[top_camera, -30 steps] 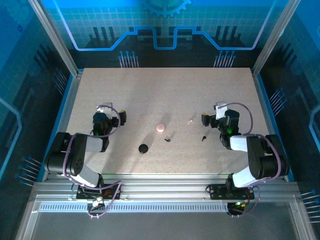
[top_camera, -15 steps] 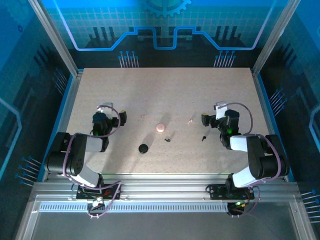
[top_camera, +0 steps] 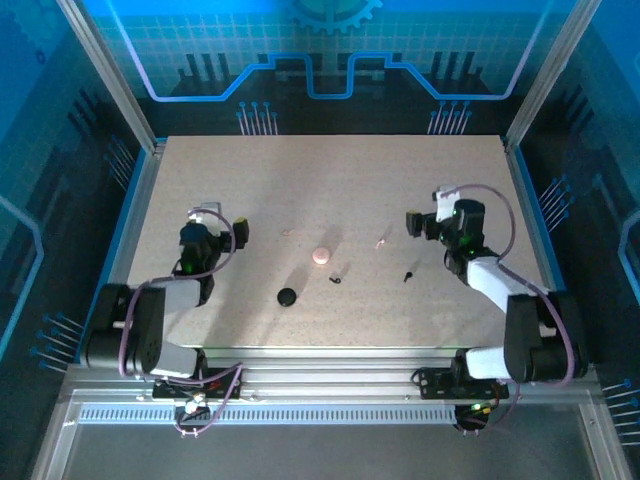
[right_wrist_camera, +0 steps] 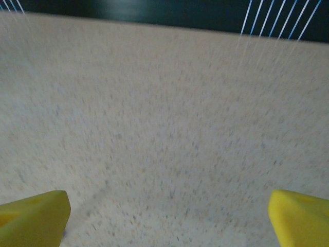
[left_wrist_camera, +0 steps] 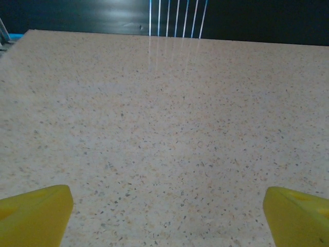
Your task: Insert wireless bluetooth earbuds into charging case
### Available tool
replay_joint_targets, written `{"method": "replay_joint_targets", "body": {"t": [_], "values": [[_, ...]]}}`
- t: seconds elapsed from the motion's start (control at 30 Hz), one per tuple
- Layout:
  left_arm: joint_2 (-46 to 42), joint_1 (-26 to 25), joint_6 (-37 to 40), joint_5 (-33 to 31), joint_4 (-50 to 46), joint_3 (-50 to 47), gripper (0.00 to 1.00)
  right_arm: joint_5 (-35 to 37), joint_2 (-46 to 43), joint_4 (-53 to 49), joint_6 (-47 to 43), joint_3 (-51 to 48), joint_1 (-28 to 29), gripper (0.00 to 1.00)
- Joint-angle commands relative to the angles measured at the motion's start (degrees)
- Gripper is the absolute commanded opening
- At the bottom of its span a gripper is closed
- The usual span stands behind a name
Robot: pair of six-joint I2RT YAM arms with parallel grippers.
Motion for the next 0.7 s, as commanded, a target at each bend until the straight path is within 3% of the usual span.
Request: {"method": "replay_joint_targets", "body": {"t": [0.0,0.17,0.3,0.5,0.67], "values": [[-7.7,-1.3,-1.2,-0.5,-15.9,5.9,0.93,1.9,-4.9,-21.2,4.8,7.1,1.5,1.0],[-12.1,-6.5,-6.2,0.5,-42.9,17.8,0.85,5.2,-6.4,-42.7,11.3,16.2,5.7,1.0],[-11.2,-12.7,-8.7,1.1,-58.2,24.8,0.83,5.7,-7.8,-52.4,13.2,18.0,10.8,1.0],[-9.1,-16.9,-19.8,2.1,-64.2,24.6,0.78,3.2,-7.2,-61.7,18.8,20.2,18.4,0.99],[-8.1,-17.7,-24.3,1.3,-65.7,23.0,0.79,-2.1,-2.9,-62.9,22.4,22.1,25.3,0.88]]}}
